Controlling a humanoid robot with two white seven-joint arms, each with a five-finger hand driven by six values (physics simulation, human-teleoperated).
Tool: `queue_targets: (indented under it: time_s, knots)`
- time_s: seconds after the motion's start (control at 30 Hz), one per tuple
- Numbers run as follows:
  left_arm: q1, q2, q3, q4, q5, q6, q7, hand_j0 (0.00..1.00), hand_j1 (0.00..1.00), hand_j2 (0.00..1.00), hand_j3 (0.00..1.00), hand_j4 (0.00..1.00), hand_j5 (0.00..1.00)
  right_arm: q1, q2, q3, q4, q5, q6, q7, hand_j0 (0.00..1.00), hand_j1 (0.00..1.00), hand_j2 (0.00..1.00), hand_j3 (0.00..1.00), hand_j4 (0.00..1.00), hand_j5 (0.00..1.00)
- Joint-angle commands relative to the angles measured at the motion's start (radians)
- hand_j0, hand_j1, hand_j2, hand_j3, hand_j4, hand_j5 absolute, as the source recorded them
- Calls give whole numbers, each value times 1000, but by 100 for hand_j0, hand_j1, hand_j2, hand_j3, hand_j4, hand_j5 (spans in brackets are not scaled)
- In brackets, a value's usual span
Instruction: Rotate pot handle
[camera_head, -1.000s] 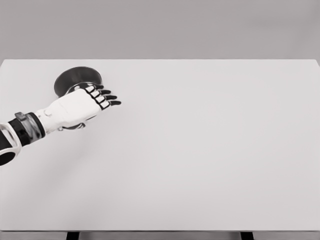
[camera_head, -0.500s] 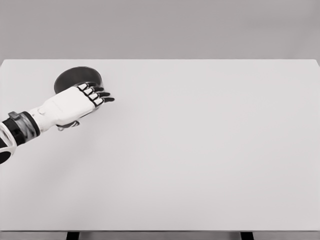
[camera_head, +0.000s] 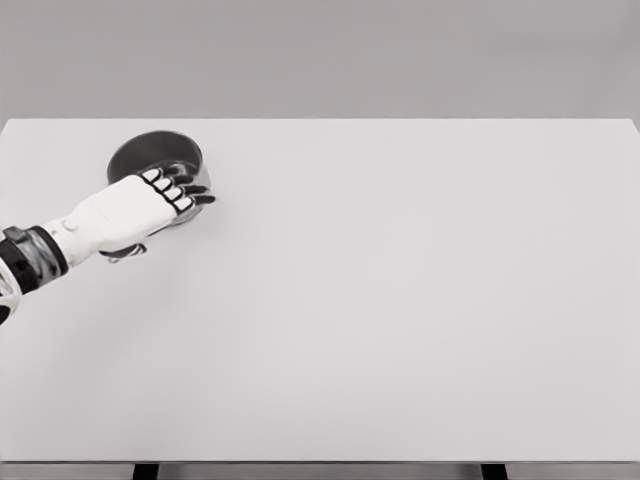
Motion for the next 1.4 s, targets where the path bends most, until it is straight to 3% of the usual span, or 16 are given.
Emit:
queue_targets:
  time_s: [0.0, 1.37]
  knots:
    - [2, 10, 17, 0, 2, 1, 1, 100, 100, 100, 100, 100, 100, 0, 0, 0, 0, 0, 0, 1, 100, 100, 100, 100, 100, 100]
    - [3, 27, 93, 101, 2, 1, 1, 100, 100, 100, 100, 100, 100, 0, 0, 0, 0, 0, 0, 1, 100, 100, 100, 100, 100, 100]
